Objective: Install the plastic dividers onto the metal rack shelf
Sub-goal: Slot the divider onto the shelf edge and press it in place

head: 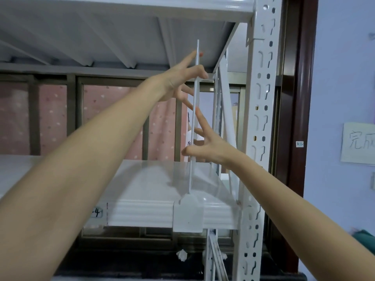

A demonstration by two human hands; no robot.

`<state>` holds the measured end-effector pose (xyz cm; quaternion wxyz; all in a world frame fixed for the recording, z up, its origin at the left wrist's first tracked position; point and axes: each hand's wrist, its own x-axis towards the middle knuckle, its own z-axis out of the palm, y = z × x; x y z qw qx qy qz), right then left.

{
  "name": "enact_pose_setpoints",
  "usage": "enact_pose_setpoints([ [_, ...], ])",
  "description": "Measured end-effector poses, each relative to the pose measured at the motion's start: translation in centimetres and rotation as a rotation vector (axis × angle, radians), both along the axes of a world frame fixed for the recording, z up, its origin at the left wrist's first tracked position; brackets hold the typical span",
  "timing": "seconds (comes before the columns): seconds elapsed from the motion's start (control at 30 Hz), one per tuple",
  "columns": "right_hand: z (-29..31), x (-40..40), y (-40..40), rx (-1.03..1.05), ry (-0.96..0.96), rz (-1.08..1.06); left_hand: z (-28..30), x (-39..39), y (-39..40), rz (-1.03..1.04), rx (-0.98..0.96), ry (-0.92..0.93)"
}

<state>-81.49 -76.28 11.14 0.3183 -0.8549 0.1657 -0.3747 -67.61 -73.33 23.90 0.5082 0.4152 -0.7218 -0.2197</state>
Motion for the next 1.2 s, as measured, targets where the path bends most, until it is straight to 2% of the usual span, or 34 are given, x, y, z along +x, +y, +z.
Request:
enact_pose_setpoints([
  [0.43, -1.7, 0.7, -0.5, 0.138, -0.031, 0.109, -1.0, -0.3, -0.8, 0.061, -0.143, 0.05],
  [1.2, -2.0, 1.0, -1.3, 0.083, -0.053, 0.153, -1.2, 0.3, -2.1, 0.049, -0.274, 0.033],
])
